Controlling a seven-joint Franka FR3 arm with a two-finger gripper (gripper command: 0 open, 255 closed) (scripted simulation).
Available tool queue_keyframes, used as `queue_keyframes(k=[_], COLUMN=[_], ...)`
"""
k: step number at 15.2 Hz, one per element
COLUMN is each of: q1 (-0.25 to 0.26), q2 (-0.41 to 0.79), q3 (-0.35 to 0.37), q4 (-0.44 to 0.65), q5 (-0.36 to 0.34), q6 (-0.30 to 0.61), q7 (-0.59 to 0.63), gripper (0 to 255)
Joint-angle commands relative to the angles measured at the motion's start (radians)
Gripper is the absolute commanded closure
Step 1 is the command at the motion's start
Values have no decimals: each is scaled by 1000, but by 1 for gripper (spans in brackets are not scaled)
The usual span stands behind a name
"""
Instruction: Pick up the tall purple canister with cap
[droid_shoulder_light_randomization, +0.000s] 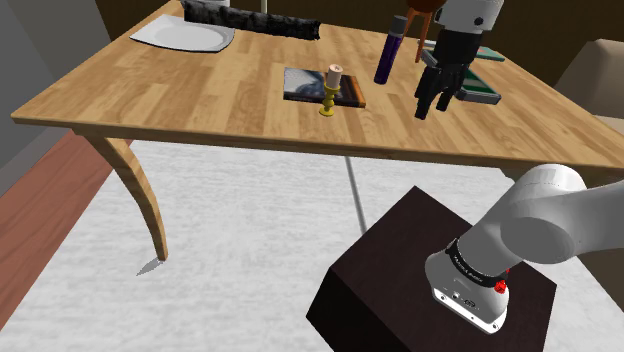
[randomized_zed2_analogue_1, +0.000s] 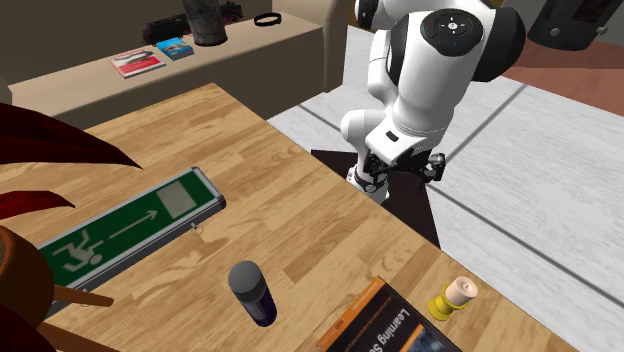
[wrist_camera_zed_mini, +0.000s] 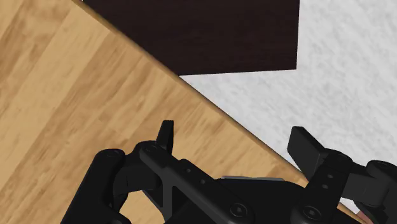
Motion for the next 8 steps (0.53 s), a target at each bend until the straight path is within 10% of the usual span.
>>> queue_keyframes(k=[1, 8], q1=[0, -31], q2=[0, 216], q3=[0, -82], q4=[0, 203], q5=[0, -62], q6=[0, 38], q7=[0, -87], gripper=[0, 0])
